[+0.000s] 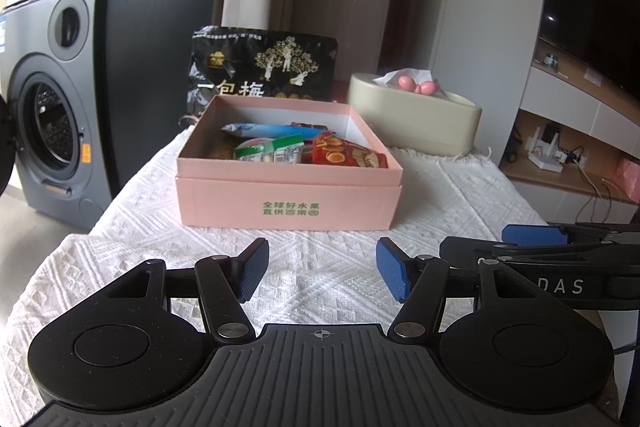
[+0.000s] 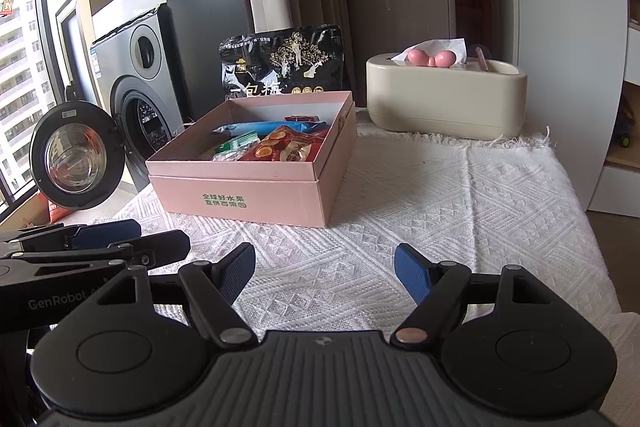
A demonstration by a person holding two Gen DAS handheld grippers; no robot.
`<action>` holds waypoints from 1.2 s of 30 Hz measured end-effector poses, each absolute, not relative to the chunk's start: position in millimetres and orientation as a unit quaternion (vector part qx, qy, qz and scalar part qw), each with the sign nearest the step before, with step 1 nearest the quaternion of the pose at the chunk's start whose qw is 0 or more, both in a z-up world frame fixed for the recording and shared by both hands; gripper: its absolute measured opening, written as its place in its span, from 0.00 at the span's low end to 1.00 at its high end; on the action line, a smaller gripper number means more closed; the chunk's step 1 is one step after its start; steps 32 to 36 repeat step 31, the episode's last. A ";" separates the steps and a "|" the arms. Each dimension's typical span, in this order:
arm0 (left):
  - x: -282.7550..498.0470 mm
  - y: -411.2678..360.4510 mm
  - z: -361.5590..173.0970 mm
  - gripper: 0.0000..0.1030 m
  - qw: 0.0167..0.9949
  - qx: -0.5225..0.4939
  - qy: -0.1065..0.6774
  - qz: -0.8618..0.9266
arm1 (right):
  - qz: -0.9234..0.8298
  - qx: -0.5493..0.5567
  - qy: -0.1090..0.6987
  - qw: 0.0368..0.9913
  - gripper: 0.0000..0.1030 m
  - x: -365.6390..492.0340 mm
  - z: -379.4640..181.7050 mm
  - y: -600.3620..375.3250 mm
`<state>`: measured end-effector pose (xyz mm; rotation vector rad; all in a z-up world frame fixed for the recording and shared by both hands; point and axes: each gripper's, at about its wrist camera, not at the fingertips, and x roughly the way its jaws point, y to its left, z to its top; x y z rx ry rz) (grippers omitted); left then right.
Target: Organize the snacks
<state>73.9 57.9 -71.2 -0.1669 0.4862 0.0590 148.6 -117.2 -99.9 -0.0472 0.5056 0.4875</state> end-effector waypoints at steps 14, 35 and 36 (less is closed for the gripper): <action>78.6 64.2 -77.0 0.20 0.955 -0.119 0.271 -0.011 | 0.238 -0.019 0.254 0.937 0.75 150.8 -101.2 -118.2; 93.8 92.6 -73.4 0.18 0.958 -0.096 0.239 0.124 | 0.392 -0.173 0.276 0.860 0.95 144.1 -138.8 -73.6; 93.8 92.6 -73.4 0.18 0.958 -0.096 0.239 0.124 | 0.392 -0.173 0.276 0.860 0.95 144.1 -138.8 -73.6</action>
